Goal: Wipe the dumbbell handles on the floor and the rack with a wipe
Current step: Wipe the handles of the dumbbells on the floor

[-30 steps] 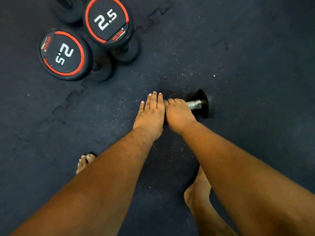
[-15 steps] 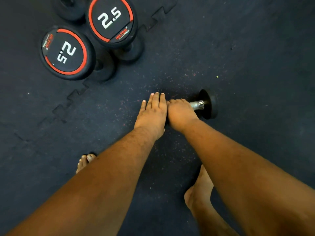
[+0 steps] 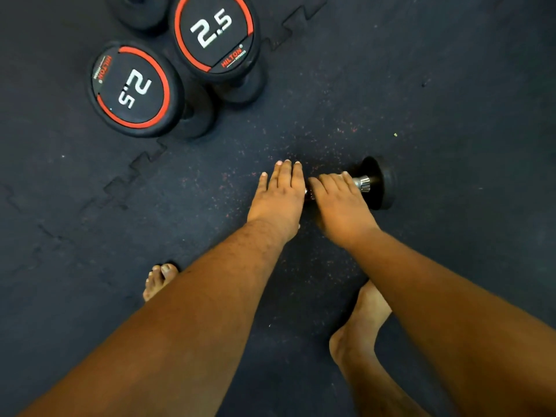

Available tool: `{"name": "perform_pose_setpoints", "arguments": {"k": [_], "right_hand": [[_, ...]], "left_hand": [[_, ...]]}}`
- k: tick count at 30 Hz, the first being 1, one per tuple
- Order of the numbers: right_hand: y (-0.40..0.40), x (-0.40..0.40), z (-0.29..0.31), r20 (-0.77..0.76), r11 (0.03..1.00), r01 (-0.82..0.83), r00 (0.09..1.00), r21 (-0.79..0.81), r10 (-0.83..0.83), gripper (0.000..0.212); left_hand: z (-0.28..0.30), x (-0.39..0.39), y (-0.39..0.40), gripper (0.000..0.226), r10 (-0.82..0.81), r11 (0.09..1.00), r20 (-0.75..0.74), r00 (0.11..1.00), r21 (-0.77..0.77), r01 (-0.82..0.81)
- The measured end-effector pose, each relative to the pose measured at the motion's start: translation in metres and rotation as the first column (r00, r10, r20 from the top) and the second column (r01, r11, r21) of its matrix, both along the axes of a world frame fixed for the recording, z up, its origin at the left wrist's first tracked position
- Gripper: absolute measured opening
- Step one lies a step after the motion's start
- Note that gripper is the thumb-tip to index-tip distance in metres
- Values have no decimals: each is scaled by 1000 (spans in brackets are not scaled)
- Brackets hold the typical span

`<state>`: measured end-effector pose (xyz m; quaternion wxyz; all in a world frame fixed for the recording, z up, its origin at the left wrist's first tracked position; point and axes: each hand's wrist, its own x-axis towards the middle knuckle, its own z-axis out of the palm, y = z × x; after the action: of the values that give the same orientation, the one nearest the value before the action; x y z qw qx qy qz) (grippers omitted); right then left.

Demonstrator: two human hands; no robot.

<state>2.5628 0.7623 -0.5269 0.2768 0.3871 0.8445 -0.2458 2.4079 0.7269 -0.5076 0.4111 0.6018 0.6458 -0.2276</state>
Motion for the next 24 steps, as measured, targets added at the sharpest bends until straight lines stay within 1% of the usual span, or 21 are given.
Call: {"name": "perform_pose_setpoints", "arguments": {"k": [1, 2, 3, 4, 6, 7, 8, 9, 10, 11, 12, 13, 15, 16, 17, 18, 19, 20, 22, 24], "right_hand": [[-10, 13, 5, 15, 999, -15, 1000, 49, 14, 77], [-13, 19, 4, 33, 995, -35, 999, 89, 32, 80], [-9, 19, 0, 45, 994, -42, 998, 96, 38, 76], [1, 12, -6, 53, 997, -29, 998, 72, 25, 65], [27, -13, -15, 108, 999, -1, 994, -35, 5, 41], [37, -20, -17, 142, 996, -3, 990, -84, 15, 36], [40, -21, -17, 140, 995, 6, 990, -99, 8, 36], [37, -13, -16, 119, 998, -3, 993, -70, 11, 40], [28, -1, -10, 94, 1000, 6, 996, -8, -5, 47], [15, 12, -6, 90, 996, -4, 996, 87, -4, 56], [3, 25, -1, 123, 985, -37, 992, 169, 16, 62], [-1, 30, 0, 163, 972, -63, 986, 226, 26, 63], [6, 18, -6, 189, 973, -14, 982, 229, -30, 49], [14, 4, -9, 165, 981, 9, 986, 192, -41, 40], [19, -10, -12, 155, 992, -15, 988, 126, -5, 34], [19, -22, -14, 124, 996, -62, 991, 71, 53, 33], [16, -30, -14, 66, 995, -97, 993, 30, 95, 37], [12, -33, -12, 4, 995, -99, 995, 10, 99, 43], [6, -27, -4, -67, 1000, -6, 998, 0, 6, 55], [-6, -13, 8, -148, 998, 53, 987, -33, -58, 62]], "left_hand": [[-1, 1, 0, 121, 6, 1000, -3, 1000, 1, -6], [-2, 1, 0, 121, 8, 1000, -6, 1000, 8, -8], [-2, 2, -1, 122, 7, 1000, -6, 1000, 16, -7], [-3, 2, -2, 122, 5, 1000, -3, 1000, 20, -5], [-2, 1, -4, 123, 3, 1000, -1, 1000, 14, -3], [-1, 0, -3, 123, -1, 1000, -1, 1000, 12, 1], [0, 0, -3, 124, -5, 1000, -4, 1000, 11, 5], [0, 0, -1, 124, -5, 1000, -5, 1000, 9, 5], [0, 1, 0, 124, -1, 1000, -3, 1000, 6, 1], [-1, 1, 0, 124, 4, 1000, -3, 1000, 4, -4], [-1, 2, -1, 124, 8, 1000, -4, 1000, 4, -8], [-2, 3, -2, 124, 9, 1000, -9, 1000, 6, -9], [-3, 3, -4, 123, 8, 1000, -13, 1000, 10, -8], [-3, 3, -4, 123, 5, 1000, -11, 1000, 10, -5], [-2, 2, -4, 122, 0, 1000, -6, 1000, 7, 0], [-2, 1, -2, 122, 1, 1000, 1, 1000, 1, -1], [-1, 0, 0, 120, 6, 1000, 9, 1000, -4, -6], [1, 0, 1, 119, 11, 1000, 14, 1000, -9, -11], [2, 1, 1, 116, 10, 1000, 14, 1000, -11, -9], [3, 2, -1, 114, 4, 1000, 10, 1000, -13, -4]]}}
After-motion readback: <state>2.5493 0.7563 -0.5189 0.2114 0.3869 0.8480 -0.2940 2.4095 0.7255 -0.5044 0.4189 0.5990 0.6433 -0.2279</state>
